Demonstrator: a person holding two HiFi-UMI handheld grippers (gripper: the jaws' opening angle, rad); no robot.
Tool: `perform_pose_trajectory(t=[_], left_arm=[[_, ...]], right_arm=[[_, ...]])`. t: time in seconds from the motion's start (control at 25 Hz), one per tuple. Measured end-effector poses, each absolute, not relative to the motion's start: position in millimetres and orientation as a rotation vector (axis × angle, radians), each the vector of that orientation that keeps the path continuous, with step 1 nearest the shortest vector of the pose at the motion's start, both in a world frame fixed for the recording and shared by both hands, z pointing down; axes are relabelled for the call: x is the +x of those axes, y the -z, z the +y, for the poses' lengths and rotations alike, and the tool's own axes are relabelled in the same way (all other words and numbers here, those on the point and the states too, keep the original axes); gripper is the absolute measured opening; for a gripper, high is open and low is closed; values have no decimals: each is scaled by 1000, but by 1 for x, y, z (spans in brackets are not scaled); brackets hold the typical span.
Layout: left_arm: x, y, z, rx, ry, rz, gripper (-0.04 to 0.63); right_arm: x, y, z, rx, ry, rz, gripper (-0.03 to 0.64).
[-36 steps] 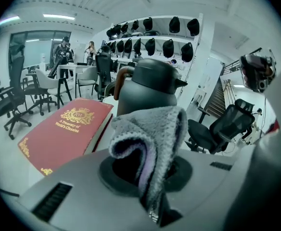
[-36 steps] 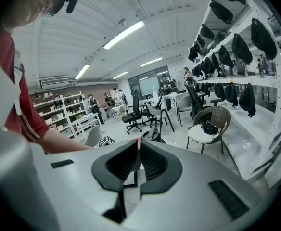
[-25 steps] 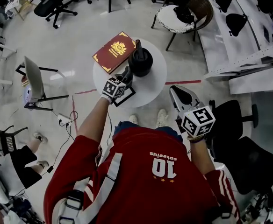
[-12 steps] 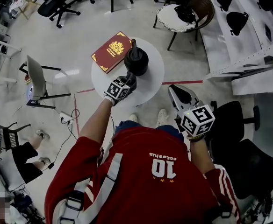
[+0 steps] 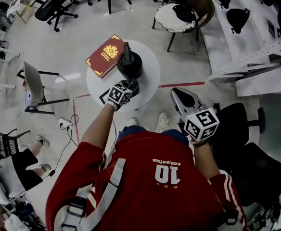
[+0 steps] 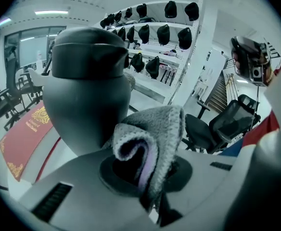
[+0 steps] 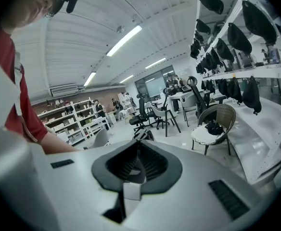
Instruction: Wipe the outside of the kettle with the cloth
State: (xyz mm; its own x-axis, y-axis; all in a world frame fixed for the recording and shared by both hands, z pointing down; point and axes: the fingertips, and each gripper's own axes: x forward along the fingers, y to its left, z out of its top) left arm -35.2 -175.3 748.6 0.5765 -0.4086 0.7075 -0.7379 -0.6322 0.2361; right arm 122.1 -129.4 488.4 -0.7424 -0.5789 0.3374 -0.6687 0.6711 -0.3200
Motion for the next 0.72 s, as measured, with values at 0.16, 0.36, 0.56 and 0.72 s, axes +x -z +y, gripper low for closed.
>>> perform_pose_trajectory(t=[0.16, 0.36, 0.56, 0.72], left_arm=[[-19, -754, -181, 2283, -823, -917, 46], [-2, -750, -193, 2281, -818, -927, 46], [15, -740, -204, 2310, -799, -944, 46], [26, -735, -209, 2318, -779, -967, 46]], right_arm=[[145, -489, -134, 1026, -635, -2665, 34], [167, -488, -142, 1035, -645, -2668, 34], [176, -486, -148, 1012, -630, -2682, 34], [183, -484, -152, 979, -602, -2689, 34]])
